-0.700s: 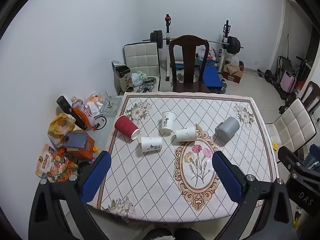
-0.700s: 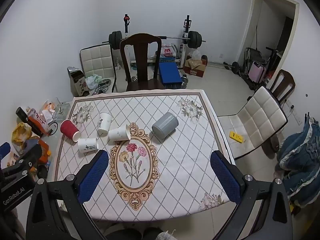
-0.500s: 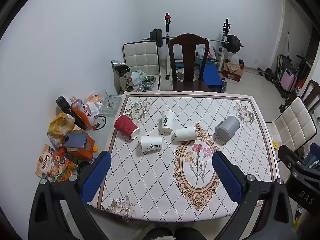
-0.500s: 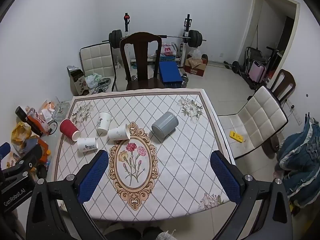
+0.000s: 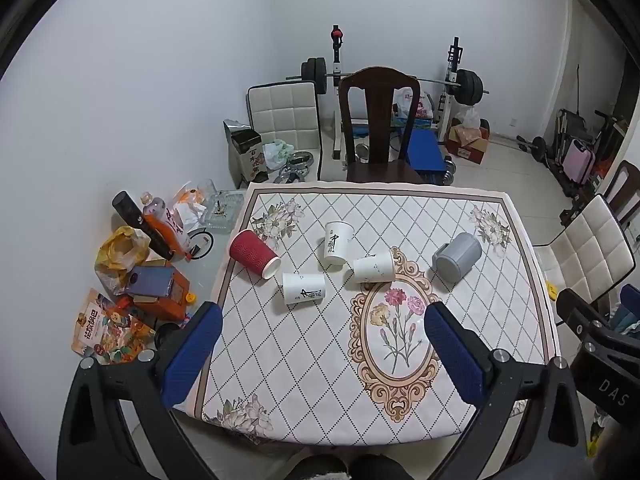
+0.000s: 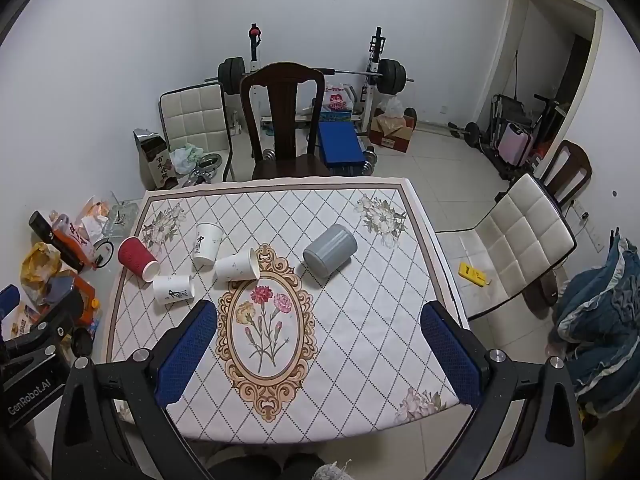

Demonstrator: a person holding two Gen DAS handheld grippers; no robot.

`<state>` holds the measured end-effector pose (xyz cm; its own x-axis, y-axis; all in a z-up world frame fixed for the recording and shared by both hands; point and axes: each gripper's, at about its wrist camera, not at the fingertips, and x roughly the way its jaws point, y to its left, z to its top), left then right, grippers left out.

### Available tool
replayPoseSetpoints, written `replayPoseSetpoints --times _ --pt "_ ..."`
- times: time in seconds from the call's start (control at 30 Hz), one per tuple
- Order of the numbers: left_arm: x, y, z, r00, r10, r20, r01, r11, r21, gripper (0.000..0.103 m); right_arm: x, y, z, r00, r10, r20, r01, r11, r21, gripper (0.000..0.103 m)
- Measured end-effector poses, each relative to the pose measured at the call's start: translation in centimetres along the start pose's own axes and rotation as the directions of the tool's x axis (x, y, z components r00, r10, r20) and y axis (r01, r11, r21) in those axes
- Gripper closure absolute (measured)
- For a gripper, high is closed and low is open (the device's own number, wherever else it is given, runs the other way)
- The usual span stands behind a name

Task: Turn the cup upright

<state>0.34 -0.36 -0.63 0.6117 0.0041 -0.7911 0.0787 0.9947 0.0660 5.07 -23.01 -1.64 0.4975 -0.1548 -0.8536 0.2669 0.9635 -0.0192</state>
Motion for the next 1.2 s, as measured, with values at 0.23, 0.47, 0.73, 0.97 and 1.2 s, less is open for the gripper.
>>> replayPoseSetpoints --times 0.23,0.47,0.73,0.97,1.2 --pt "0.12 0.25 0.15 1.0 -0.003 0.003 0.003 1.0 0.0 0.0 -0.02 0.06 0.03 1.0 -0.007 0.0 0.007 1.0 -0.002 0.0" --pt "0.33 0.28 0.17 1.0 -0.004 0.002 0.004 1.0 -0.002 0.0 -0.34 -0.04 -0.16 1.0 -0.01 0.002 0.01 1.0 -0.003 0.0" --pt "0.32 0.23 0.19 1.0 -0.005 0.003 0.005 1.0 -0.002 0.0 -0.47 -0.03 -0.12 1.0 -0.012 0.002 0.012 1.0 -0.005 0.0" --pt "0.22 0.35 0.44 1.0 -0.006 0.003 0.006 1.0 -0.005 0.0 -0.64 -0.04 -0.16 1.0 -0.011 0.003 0.011 1.0 -0.006 0.0" --pt "0.27 0.35 0.45 1.0 -0.011 0.001 0.011 1.0 -0.005 0.0 -0.74 0.07 -0.16 1.0 -0.013 0.002 0.013 1.0 -0.008 0.0"
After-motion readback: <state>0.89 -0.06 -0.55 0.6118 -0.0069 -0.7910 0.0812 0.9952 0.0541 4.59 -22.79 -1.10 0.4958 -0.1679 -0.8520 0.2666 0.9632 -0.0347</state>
